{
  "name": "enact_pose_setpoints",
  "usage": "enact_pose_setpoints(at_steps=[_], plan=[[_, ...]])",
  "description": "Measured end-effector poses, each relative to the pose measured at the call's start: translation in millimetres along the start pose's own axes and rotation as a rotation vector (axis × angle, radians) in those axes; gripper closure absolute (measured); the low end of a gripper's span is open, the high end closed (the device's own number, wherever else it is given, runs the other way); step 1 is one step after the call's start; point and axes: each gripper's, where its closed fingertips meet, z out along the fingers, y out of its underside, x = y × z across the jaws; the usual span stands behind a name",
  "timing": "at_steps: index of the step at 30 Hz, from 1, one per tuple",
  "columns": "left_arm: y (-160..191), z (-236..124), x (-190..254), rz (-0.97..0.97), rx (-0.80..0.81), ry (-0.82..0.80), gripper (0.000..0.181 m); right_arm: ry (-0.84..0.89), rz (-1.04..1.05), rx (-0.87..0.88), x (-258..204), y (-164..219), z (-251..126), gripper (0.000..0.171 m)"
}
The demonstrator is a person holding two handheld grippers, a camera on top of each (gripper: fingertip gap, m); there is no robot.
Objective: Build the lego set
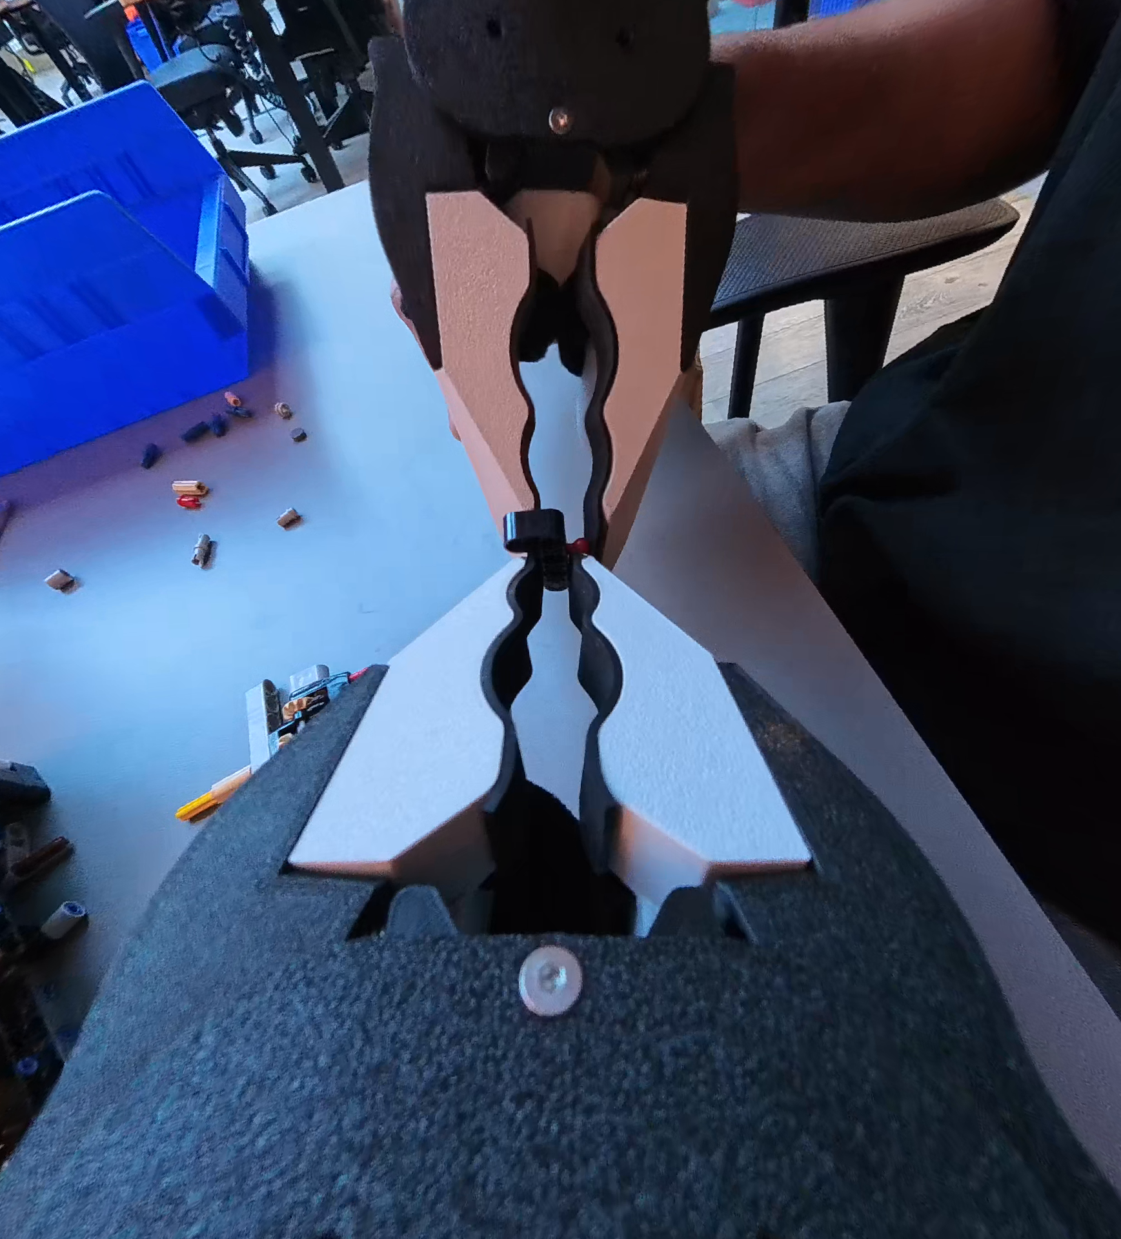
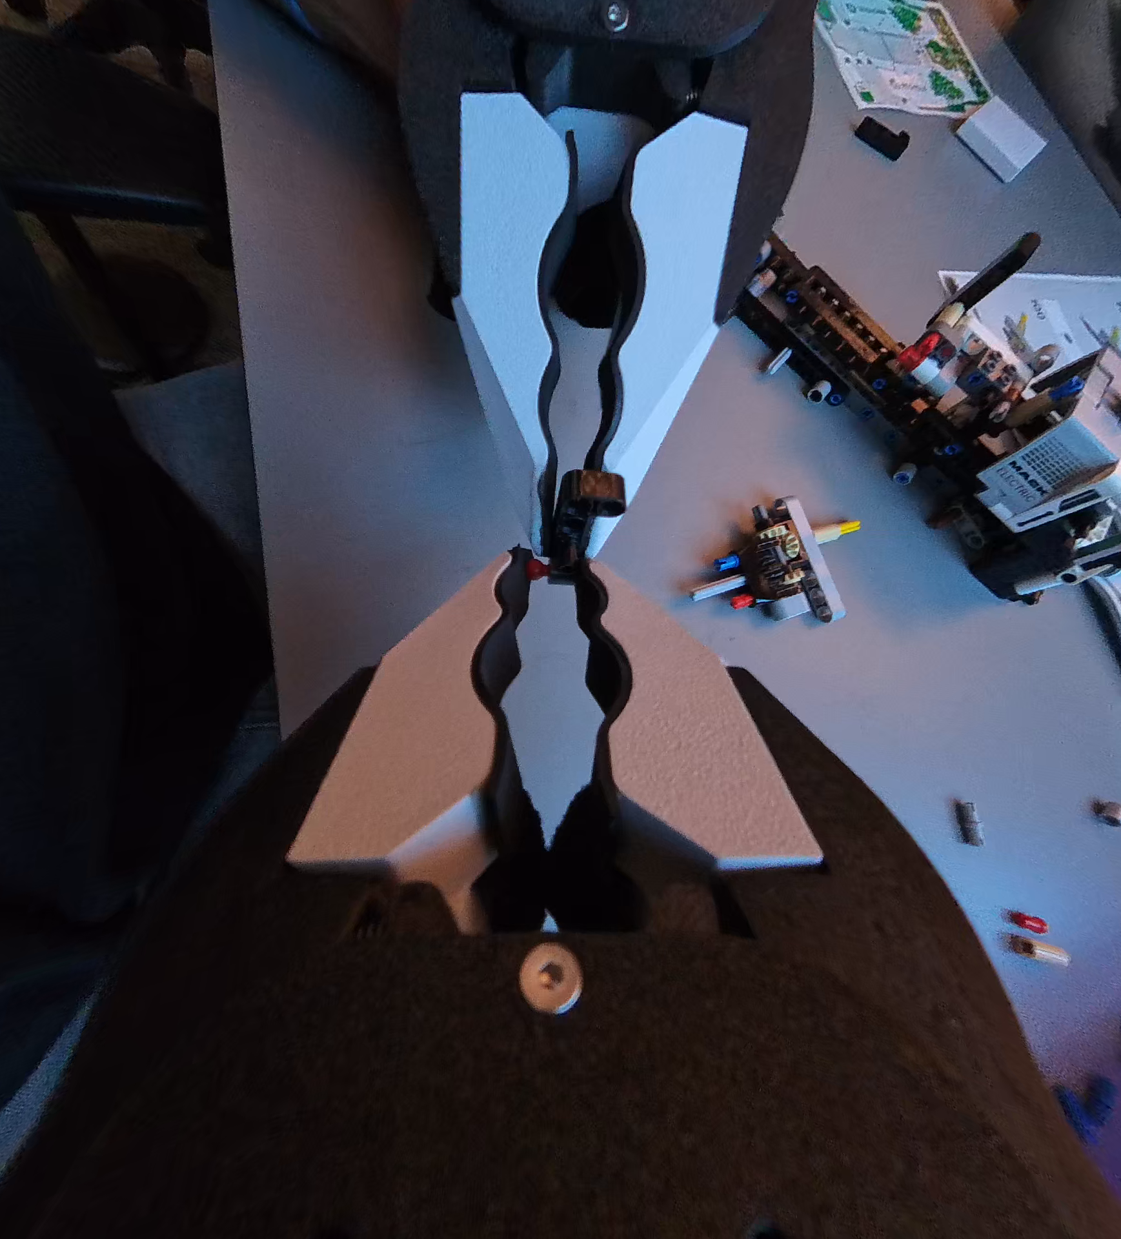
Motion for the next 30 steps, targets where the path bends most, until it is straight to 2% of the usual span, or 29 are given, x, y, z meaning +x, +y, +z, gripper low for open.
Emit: enact_pose_setpoints(at_steps=[5, 8, 14, 17, 23, 30], plan=[[-4, -4, -6, -0.038, 0.036, -0.018, 0.176, 0.007, 0.103, 0.057, 7, -6, -6, 0.155], [-6, -7, -17, -0.076, 0.055, -0.07, 0.176, 0.101, 0.164, 0.105, 25, -4, -21, 0.152], [-8, -18, -40, -0.19, 0.11, -0.146, 0.176, 0.3, 0.484, 0.321, 80, 13, -65, 0.155], [-8, -23, -52, -0.262, 0.139, -0.181, 0.176, 0.426, 0.596, 0.347, 114, 34, -79, 0.155], [-7, -24, -70, -0.34, 0.159, -0.227, 0.176, 0.563, 0.615, 0.327, 163, 66, -82, 0.155], [3, -7, -67, -0.324, 0.057, -0.177, 0.176, 0.59, 0.605, 0.291, 179, 83, -84, 0.156]])
